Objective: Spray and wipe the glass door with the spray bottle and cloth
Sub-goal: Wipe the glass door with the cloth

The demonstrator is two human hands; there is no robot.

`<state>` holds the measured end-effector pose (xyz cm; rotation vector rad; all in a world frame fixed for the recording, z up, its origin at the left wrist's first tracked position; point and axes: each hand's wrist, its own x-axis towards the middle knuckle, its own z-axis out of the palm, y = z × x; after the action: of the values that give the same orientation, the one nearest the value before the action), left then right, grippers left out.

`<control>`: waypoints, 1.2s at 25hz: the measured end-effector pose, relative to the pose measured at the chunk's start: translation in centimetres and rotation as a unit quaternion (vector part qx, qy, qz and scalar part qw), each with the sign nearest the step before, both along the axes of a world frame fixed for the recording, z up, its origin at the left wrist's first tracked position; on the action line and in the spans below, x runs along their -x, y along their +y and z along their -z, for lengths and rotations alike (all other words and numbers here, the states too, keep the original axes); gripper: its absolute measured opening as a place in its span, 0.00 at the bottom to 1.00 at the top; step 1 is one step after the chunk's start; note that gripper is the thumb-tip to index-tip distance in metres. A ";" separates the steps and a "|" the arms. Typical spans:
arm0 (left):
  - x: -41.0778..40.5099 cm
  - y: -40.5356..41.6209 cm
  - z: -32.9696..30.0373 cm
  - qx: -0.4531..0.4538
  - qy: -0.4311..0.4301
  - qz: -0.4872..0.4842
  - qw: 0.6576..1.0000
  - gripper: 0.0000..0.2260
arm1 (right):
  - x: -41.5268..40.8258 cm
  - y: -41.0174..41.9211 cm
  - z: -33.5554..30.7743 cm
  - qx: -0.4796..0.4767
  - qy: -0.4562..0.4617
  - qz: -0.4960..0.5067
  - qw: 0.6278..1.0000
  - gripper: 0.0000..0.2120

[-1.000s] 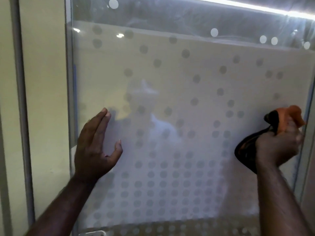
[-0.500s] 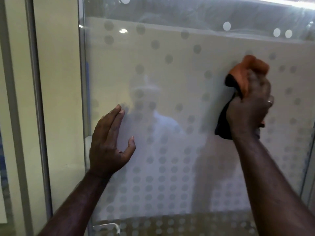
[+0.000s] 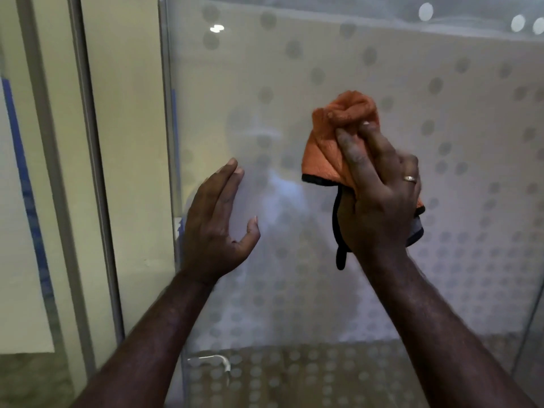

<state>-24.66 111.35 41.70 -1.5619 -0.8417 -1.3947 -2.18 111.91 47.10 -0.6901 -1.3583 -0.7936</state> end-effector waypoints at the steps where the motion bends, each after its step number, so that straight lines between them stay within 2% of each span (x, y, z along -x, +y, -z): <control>1: -0.1 -0.3 0.0 0.006 -0.001 0.006 1.000 0.28 | 0.5 -0.4 1.0 -0.017 -0.014 0.000 1.000 0.27; 7: 0.1 -3.4 3.4 0.070 -0.033 0.059 0.995 0.24 | 1.9 -2.5 6.7 -0.020 -0.064 -0.062 0.996 0.18; 9: 0.2 -5.2 5.8 0.125 -0.071 0.096 0.985 0.20 | 2.4 -3.1 9.2 0.005 -0.081 -0.099 0.992 0.21; 11: -0.1 -7.6 7.9 0.200 -0.126 0.173 0.956 0.25 | 2.9 -3.9 11.7 0.038 -0.126 -0.128 0.983 0.30; 13: -0.7 -10.1 9.3 0.282 -0.198 0.260 0.902 0.34 | 3.3 -4.6 13.9 0.063 -0.191 -0.157 0.967 0.39; 14: -1.0 -11.3 9.8 0.317 -0.237 0.280 0.875 0.34 | 3.7 -5.1 14.9 0.072 -0.218 -0.173 0.958 0.41; 17: -1.8 -14.8 11.1 0.374 -0.365 0.245 0.817 0.19 | 5.0 -7.0 17.3 0.091 -0.255 -0.226 0.936 0.37; 21: -3.2 -20.3 13.7 0.334 -0.508 0.158 0.778 0.14 | 5.8 -10.8 19.5 0.124 -0.291 -0.326 0.891 0.31; 23: -3.6 -23.1 14.9 0.310 -0.547 0.159 0.761 0.13 | 5.8 -12.5 20.8 0.137 -0.312 -0.366 0.866 0.33; 25: -4.3 -26.8 16.4 0.281 -0.583 0.114 0.754 0.14 | 5.4 -14.6 22.4 0.170 -0.304 -0.421 0.838 0.41; 27: -4.6 -30.7 17.6 0.262 -0.605 0.075 0.748 0.13 | 5.3 -16.4 23.9 0.253 -0.232 -0.493 0.799 0.48; 28: -4.6 -33.0 18.1 0.253 -0.616 0.060 0.744 0.12 | 5.6 -17.3 24.7 0.317 -0.184 -0.546 0.753 0.47; 29: -4.6 -35.1 18.6 0.243 -0.627 0.051 0.738 0.12 | 6.2 -18.1 25.6 0.392 -0.143 -0.603 0.680 0.44; 30: -4.5 -37.2 19.1 0.232 -0.638 0.041 0.733 0.11 | 6.9 -18.9 26.6 0.475 -0.116 -0.652 0.580 0.40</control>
<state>-20.12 74.12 22.64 -0.7066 -2.0545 -2.4584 -9.08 92.98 20.45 -0.1410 -1.9982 1.1975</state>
